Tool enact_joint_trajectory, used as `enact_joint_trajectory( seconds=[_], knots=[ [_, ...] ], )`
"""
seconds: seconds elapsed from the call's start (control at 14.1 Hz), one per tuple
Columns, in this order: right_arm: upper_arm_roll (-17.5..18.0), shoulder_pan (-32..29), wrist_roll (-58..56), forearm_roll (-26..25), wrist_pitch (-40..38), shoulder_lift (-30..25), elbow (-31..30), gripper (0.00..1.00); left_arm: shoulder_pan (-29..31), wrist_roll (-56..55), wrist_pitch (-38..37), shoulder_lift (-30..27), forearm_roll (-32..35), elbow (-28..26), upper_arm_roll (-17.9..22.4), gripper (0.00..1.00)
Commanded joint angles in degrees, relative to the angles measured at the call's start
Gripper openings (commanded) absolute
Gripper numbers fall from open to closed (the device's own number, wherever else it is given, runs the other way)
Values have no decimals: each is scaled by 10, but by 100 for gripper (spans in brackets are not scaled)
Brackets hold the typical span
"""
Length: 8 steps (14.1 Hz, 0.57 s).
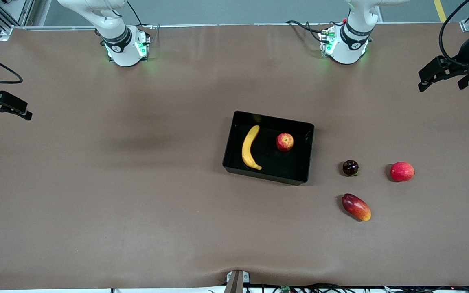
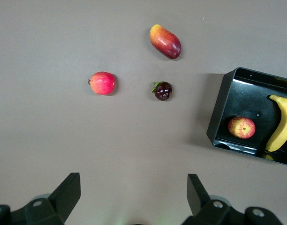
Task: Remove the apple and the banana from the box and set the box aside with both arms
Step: 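Reach the left gripper down to the red-yellow apple in the tray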
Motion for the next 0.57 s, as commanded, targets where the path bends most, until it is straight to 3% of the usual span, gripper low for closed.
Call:
enact_joint_trajectory(
  seconds=[0.0, 0.28, 0.5],
  knots=[
    [3, -2, -2, -8, -8, 4, 10, 100, 0, -1, -14, 2, -11, 13, -3, 100],
    [2, -2, -2, -8, -8, 4, 10, 100, -4, -6, -13, 23, -9, 15, -21, 100],
    [2, -2, -2, -8, -8, 4, 10, 100, -3, -28, -8, 58, -17, 22, -62, 100]
  ],
)
